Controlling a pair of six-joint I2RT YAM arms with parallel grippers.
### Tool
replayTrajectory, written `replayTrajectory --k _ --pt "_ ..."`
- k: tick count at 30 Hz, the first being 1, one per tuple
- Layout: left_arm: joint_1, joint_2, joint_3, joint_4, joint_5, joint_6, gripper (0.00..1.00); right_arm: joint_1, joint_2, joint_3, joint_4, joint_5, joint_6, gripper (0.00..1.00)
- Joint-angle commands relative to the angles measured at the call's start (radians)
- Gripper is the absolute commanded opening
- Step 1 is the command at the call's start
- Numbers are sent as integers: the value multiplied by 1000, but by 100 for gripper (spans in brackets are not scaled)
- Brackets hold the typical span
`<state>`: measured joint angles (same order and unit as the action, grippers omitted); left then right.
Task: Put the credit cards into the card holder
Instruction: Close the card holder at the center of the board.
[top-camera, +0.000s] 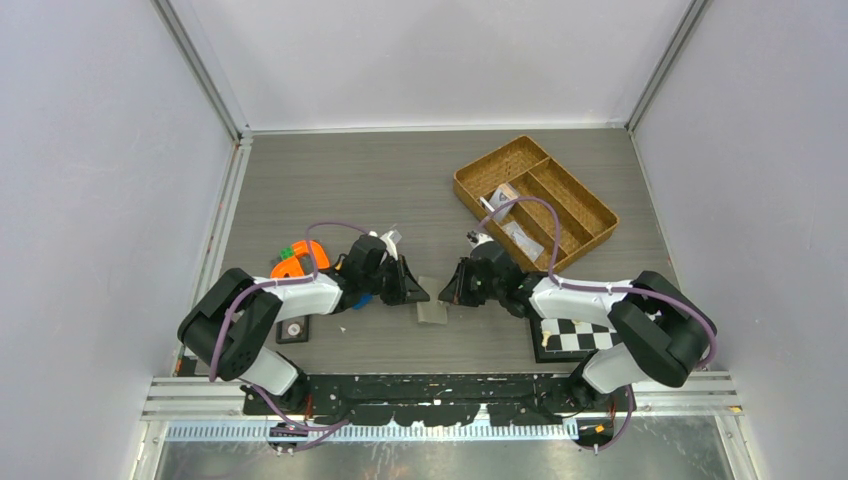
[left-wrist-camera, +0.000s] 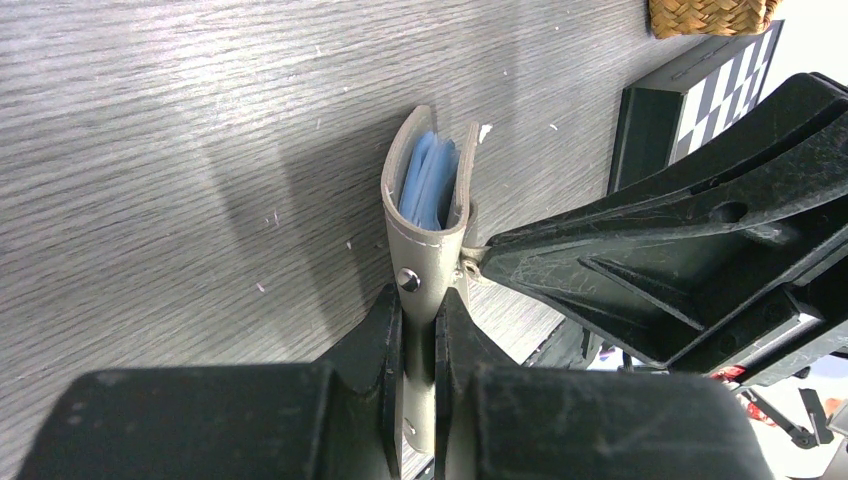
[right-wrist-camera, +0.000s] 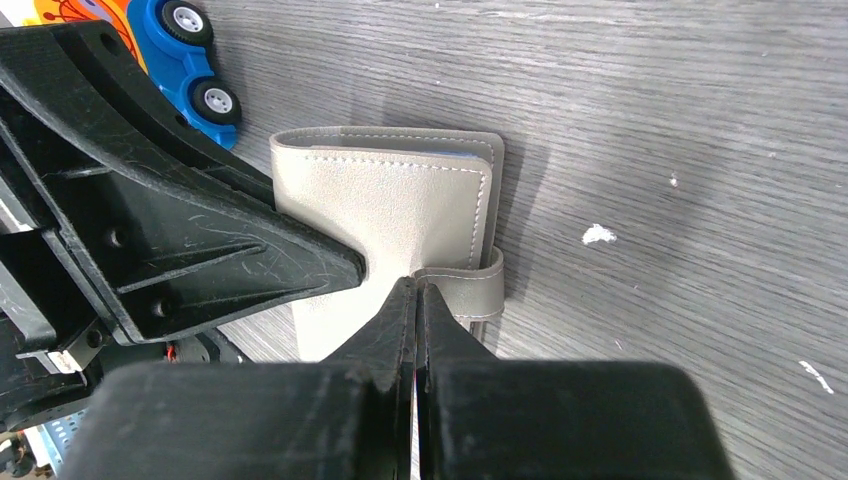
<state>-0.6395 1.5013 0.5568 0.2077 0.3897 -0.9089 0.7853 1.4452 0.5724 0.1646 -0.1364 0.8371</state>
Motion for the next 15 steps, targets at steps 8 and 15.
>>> replayTrajectory --k 8,15 --pt "-2 32 -7 -106 -54 58 0 5 18 24 61 -31 13 1" --pt "-2 25 -11 -106 -57 58 0 8 18 20 55 -34 10 1"
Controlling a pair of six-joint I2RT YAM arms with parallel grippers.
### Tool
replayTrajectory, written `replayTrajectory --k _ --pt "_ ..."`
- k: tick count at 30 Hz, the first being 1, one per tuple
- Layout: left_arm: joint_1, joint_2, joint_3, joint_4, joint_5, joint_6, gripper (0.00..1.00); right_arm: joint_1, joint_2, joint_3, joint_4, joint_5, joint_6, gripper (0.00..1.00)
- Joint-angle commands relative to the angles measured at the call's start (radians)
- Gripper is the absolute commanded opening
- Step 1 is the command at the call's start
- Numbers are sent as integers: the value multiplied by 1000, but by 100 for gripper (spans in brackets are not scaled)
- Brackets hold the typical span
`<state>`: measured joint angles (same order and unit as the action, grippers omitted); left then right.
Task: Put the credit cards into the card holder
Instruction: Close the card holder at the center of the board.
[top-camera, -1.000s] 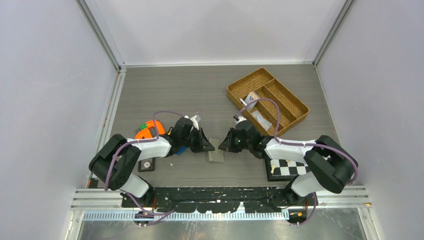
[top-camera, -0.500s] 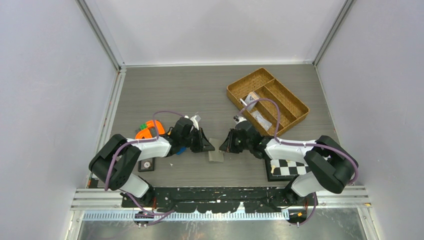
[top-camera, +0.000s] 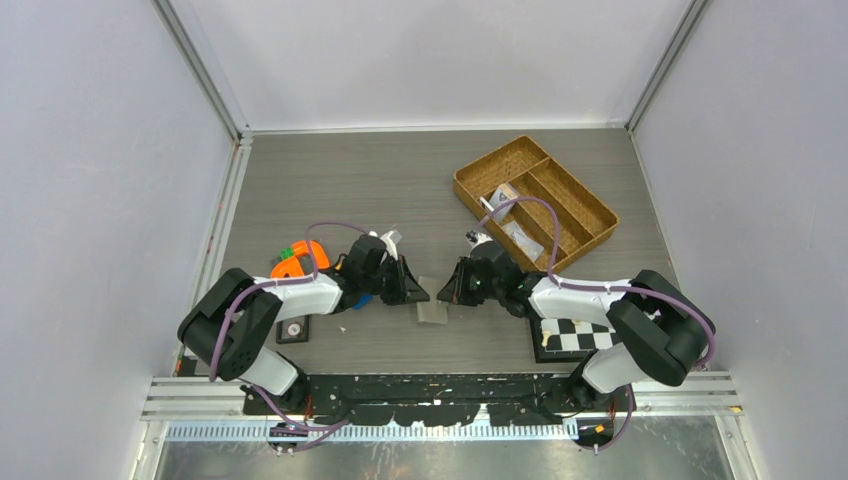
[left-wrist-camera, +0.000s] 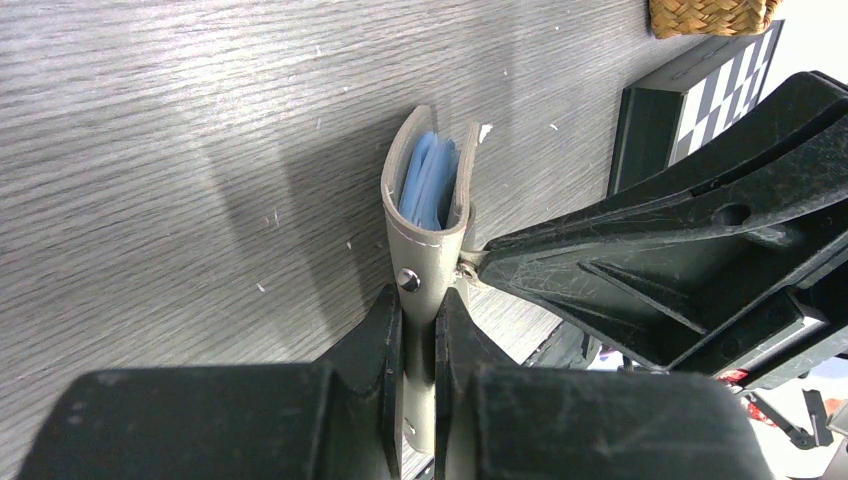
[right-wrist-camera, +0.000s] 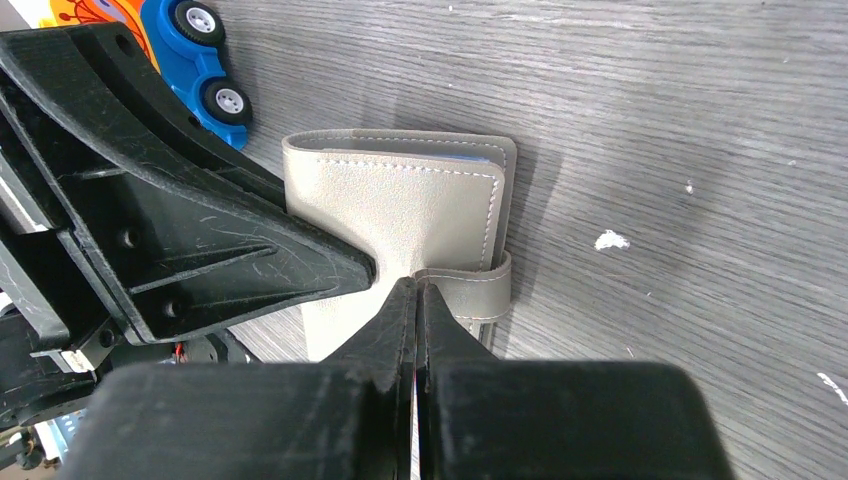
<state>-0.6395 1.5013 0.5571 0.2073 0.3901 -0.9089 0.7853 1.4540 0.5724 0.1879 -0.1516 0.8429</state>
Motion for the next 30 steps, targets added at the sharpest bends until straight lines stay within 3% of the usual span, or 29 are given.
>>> replayTrajectory --k 1,30 --pt "-3 27 -11 -104 -56 58 0 8 12 20 30 -19 4 1" --pt "-2 3 -20 -114 -62 56 0 91 59 45 -45 78 4 1"
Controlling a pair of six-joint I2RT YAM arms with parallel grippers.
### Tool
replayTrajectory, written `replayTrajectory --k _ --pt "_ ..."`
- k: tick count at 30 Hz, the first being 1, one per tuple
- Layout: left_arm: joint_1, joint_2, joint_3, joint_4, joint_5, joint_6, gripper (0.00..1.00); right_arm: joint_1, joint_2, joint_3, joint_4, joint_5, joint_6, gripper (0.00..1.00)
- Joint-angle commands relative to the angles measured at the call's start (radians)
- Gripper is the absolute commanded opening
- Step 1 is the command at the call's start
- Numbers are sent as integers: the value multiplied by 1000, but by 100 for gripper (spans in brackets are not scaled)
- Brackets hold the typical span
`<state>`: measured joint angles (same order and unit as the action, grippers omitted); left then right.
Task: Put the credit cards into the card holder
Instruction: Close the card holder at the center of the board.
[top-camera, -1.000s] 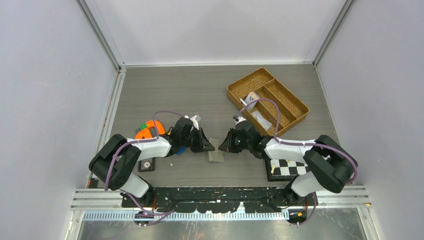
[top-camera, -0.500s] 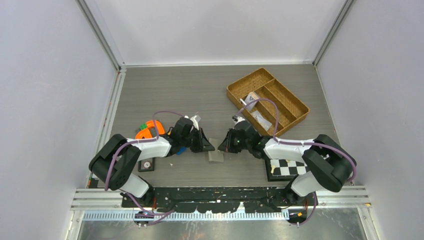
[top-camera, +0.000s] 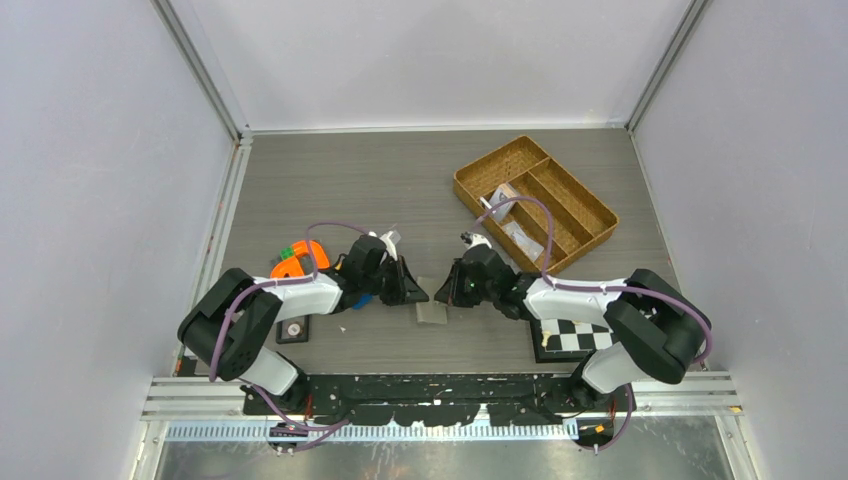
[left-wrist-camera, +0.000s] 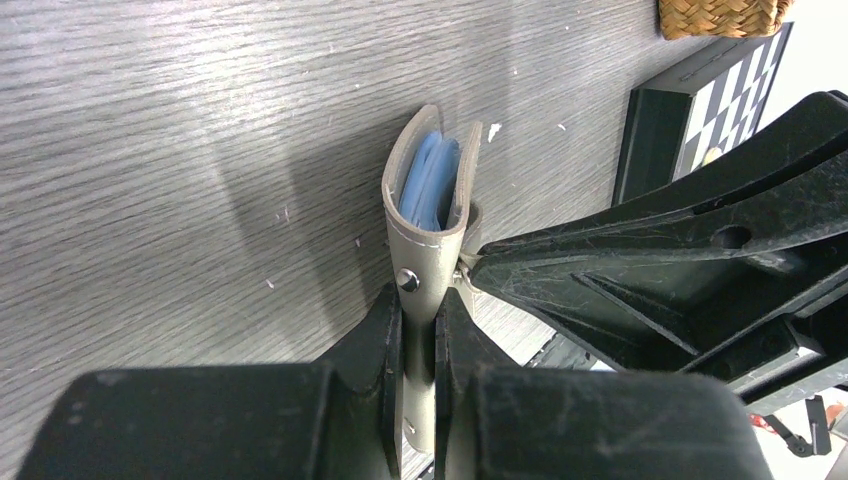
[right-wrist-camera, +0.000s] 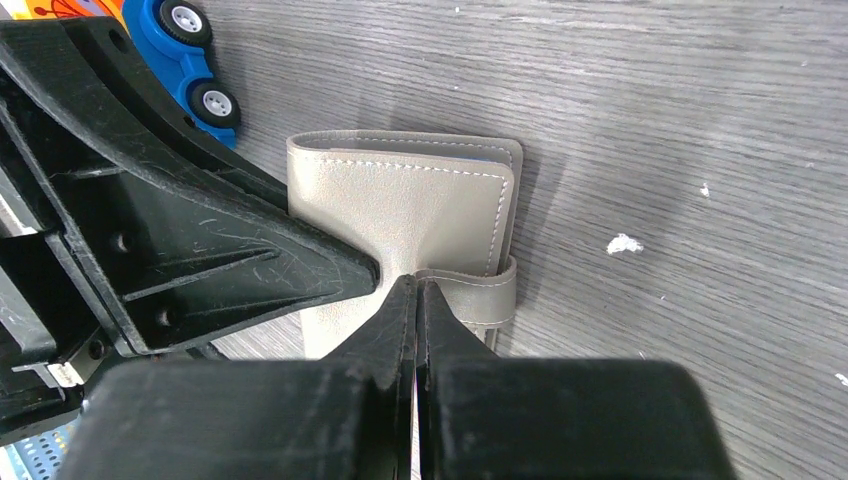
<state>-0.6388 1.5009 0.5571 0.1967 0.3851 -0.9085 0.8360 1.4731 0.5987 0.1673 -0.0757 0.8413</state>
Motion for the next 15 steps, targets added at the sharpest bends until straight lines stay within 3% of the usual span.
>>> replayTrajectory --k 1,15 --pt "-2 5 -19 -103 -57 56 0 43 45 21 -26 7 7 0" --pt "-2 8 -16 -103 -60 57 0 101 108 72 -90 73 23 0"
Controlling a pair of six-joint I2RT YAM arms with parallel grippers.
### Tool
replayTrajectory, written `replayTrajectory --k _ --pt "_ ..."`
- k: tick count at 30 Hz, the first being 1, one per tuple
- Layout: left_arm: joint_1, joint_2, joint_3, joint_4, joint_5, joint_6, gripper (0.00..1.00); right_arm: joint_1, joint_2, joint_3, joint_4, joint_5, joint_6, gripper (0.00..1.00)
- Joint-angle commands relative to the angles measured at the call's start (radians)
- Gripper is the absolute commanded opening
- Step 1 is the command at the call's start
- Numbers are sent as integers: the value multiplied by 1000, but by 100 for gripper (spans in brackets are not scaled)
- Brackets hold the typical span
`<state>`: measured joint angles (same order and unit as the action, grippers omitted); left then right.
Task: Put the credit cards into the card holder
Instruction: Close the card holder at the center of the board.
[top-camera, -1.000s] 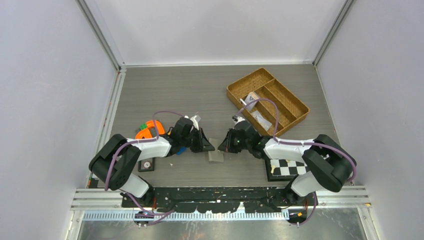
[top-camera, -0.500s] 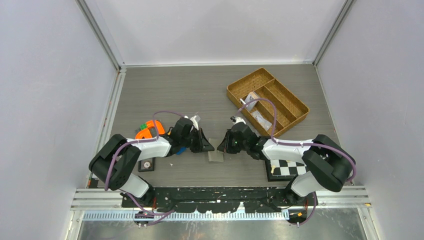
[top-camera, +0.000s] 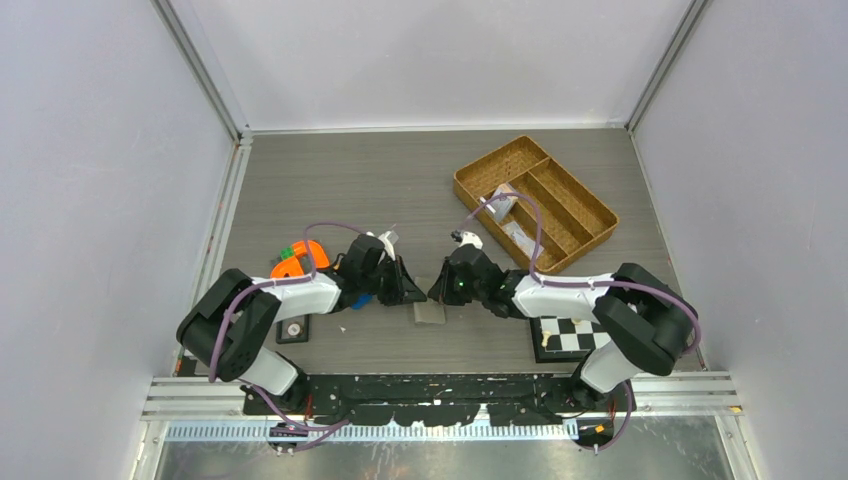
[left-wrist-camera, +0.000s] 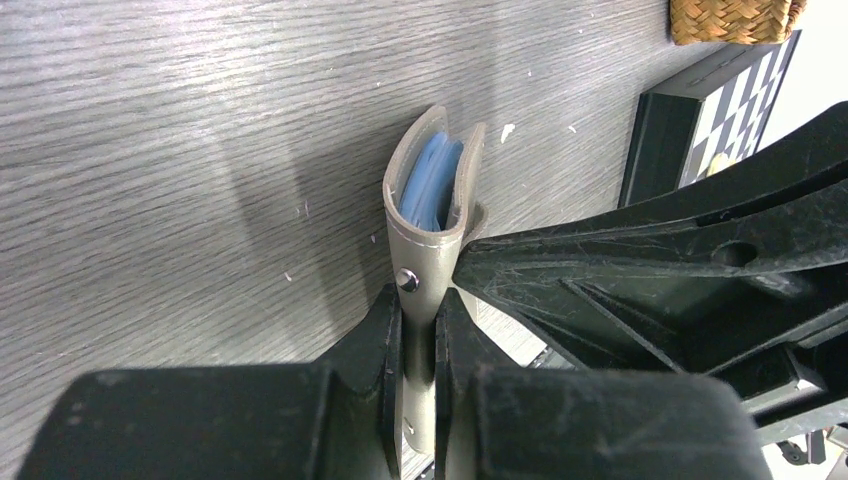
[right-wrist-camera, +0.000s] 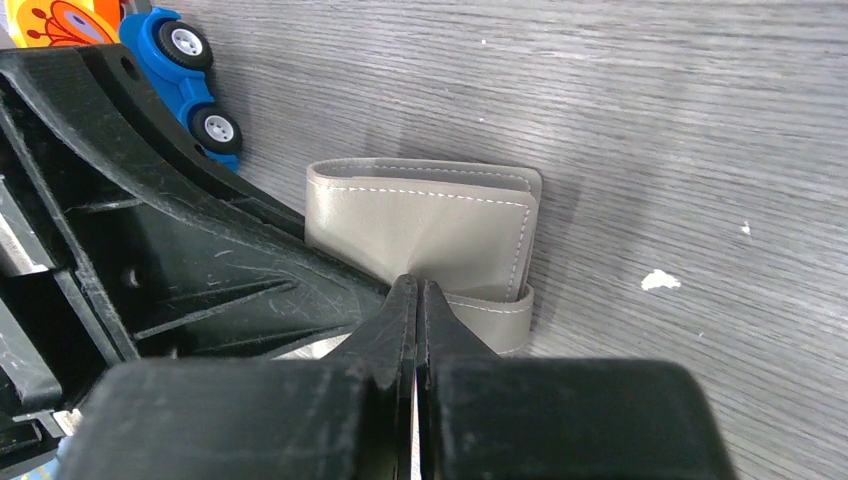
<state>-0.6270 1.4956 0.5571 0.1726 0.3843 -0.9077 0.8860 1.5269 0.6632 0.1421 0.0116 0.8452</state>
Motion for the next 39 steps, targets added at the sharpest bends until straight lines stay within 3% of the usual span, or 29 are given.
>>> replayTrajectory --k 1,8,16,24,33,39 --pt "-15 11 -18 -79 -63 56 0 59 53 9 -72 13 22 0" --pt "-16 7 -26 -74 -74 46 0 96 13 -57 -87 114 84 0" --pt "-14 8 -78 23 -114 -33 0 127 -48 -180 11 230 180 1" --pt "-15 38 -128 144 -121 -122 0 157 17 -241 150 269 280 1" --pt "-15 41 -180 226 -186 -216 0 244 -64 -291 66 443 405 0" --pt "-15 56 -210 302 -216 -285 0 270 -36 -293 74 466 440 0"
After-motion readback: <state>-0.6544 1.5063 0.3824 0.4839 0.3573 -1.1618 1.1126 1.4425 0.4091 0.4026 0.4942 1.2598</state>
